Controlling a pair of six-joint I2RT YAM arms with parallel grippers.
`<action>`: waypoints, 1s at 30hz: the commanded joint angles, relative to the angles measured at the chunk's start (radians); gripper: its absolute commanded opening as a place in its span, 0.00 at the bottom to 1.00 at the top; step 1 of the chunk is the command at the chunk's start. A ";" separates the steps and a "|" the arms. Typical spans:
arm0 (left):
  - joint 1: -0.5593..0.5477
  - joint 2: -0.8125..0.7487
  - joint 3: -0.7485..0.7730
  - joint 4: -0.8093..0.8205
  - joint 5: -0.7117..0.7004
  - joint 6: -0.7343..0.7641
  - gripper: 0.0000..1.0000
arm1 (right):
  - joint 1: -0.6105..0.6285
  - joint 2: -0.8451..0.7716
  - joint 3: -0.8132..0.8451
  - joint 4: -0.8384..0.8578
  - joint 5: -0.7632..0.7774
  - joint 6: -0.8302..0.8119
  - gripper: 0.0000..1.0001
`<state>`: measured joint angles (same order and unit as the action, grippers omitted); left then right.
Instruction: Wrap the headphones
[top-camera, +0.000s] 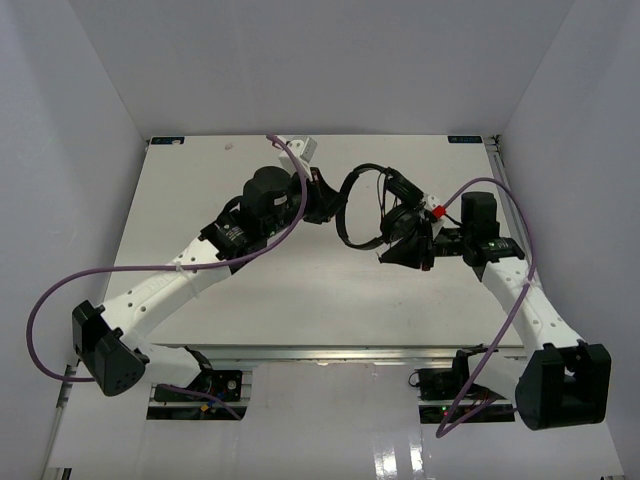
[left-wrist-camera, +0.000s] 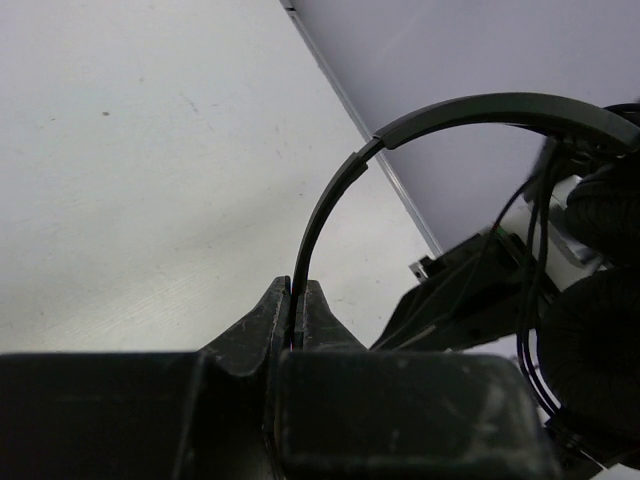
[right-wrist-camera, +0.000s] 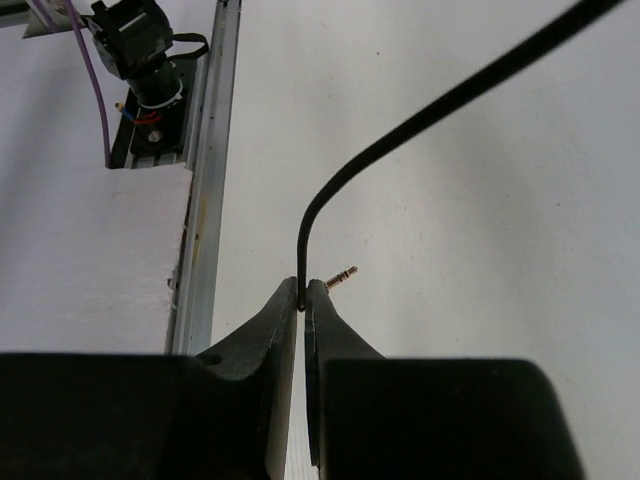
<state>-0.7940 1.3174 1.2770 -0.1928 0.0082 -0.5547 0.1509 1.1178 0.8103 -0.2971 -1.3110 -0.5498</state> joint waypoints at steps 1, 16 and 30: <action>0.000 -0.014 -0.015 0.059 -0.150 -0.106 0.00 | 0.010 -0.097 -0.022 0.081 0.132 0.084 0.08; 0.002 0.115 -0.083 0.147 -0.334 -0.268 0.00 | 0.083 -0.170 -0.032 -0.020 0.480 0.035 0.08; 0.003 0.279 -0.082 0.073 -0.323 -0.163 0.00 | 0.138 -0.090 -0.040 -0.054 0.513 0.024 0.08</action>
<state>-0.7940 1.6039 1.2003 -0.1642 -0.3176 -0.7444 0.2840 1.0042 0.7868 -0.3656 -0.7620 -0.5468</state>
